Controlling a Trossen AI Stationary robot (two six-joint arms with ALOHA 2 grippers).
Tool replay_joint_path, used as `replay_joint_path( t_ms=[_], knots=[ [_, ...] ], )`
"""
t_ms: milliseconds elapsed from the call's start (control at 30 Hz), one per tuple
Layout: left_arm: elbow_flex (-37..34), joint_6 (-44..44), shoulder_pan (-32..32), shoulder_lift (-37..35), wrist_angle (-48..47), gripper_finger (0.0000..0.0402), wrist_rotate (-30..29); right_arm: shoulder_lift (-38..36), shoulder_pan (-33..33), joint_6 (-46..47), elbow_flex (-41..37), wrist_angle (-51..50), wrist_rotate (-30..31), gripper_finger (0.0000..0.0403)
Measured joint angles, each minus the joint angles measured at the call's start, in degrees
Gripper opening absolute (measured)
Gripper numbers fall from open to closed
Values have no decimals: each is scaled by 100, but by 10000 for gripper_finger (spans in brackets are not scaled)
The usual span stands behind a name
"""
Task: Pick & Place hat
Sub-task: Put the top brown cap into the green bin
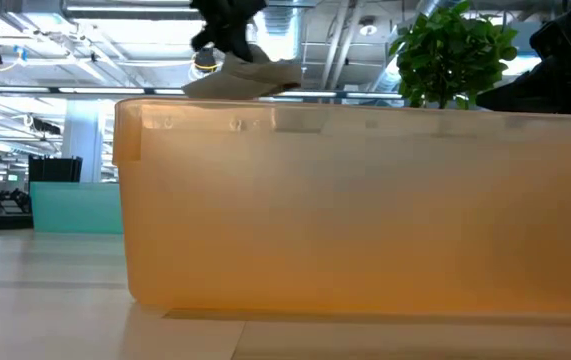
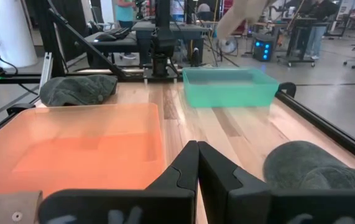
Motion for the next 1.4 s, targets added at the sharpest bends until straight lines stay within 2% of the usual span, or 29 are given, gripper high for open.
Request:
replay_joint_path(
  t_ms=[100,300,667,1033,1400],
  knots=[
    [-749,-71,304,-634,661,0,282,2,0,0,0,0,0,0],
    [-2431,-629,757,-1751,2000,0,235,1,0,0,0,1,-1,0],
    [-4755,-1408,1287,-2901,2969,0,-933,0,0,0,0,2,0,0],
    [-6034,-2562,1536,-3361,3295,0,-2130,2,0,0,0,2,-2,0],
    [-6855,-3517,1531,-3169,3791,0,-2366,0,0,0,0,2,-2,0]
  ],
)
